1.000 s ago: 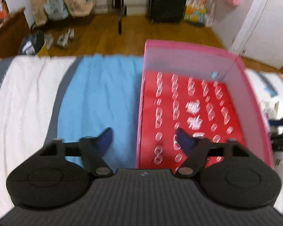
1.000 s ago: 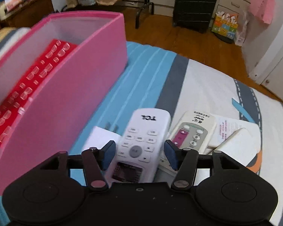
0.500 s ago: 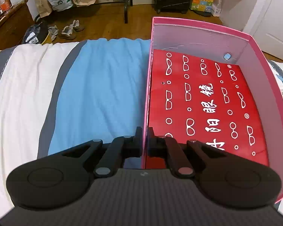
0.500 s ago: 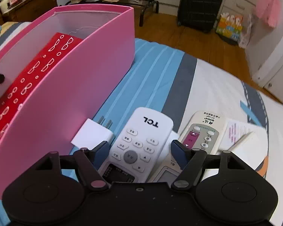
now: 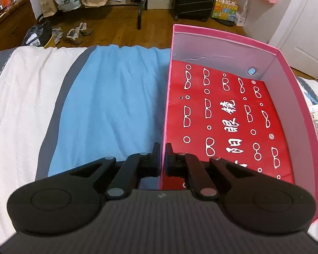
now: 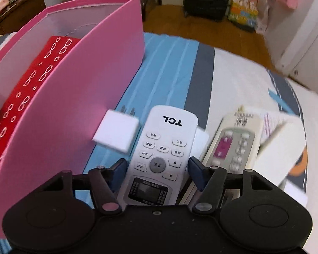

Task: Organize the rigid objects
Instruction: 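Grip the pink box wall with the left tool while the right tool grasps the TCL remote, then carry the white TCL remote into the pink box and release it with the right tool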

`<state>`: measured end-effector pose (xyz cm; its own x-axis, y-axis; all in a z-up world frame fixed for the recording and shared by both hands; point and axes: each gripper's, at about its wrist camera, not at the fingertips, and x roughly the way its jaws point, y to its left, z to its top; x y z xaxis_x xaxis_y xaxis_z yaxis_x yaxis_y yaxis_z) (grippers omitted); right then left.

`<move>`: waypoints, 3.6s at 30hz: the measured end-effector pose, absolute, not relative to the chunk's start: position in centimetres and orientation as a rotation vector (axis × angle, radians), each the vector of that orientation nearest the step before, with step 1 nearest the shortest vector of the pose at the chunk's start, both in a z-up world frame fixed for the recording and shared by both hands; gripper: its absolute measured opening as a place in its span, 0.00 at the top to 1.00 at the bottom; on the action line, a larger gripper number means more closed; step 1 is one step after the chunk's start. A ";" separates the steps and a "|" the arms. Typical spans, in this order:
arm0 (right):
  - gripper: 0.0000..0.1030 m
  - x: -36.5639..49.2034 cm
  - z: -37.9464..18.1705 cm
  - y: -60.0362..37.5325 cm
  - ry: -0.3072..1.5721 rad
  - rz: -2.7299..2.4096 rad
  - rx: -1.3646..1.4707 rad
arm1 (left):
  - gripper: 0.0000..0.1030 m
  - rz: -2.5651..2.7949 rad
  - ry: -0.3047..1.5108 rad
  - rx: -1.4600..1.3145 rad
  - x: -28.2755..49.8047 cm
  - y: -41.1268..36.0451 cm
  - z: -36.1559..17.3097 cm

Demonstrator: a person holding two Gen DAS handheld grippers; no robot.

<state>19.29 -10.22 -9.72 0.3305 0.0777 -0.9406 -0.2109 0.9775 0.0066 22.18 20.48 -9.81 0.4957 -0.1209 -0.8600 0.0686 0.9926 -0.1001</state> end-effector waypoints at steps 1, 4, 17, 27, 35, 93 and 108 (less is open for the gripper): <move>0.33 19.2 -9.8 -9.9 1.231 0.202 -0.139 | 0.97 -0.115 1.045 -0.053 22.2 20.5 -9.8; 0.31 19.1 -10.1 -9.5 1.224 0.186 -0.170 | 0.97 -0.115 1.041 -0.054 22.1 20.5 -9.8; 0.35 18.1 -8.7 -9.8 1.137 0.137 -0.179 | 0.97 -0.121 1.035 -0.047 22.0 20.6 -9.5; 0.38 17.5 -6.2 -10.0 1.132 0.116 -0.144 | 0.97 -0.140 1.029 -0.072 22.1 21.2 -9.1; 0.80 17.9 -4.9 -10.4 1.197 0.188 -0.063 | 0.98 -0.151 1.038 -0.039 22.0 20.9 -9.8; 0.52 21.5 -0.4 0.7 1.093 0.432 0.090 | 0.95 -0.181 1.102 0.007 21.3 20.6 -9.8; 0.46 16.0 3.8 -13.9 1.094 0.243 0.151 | 0.94 -0.236 1.089 -0.085 21.4 22.2 -9.2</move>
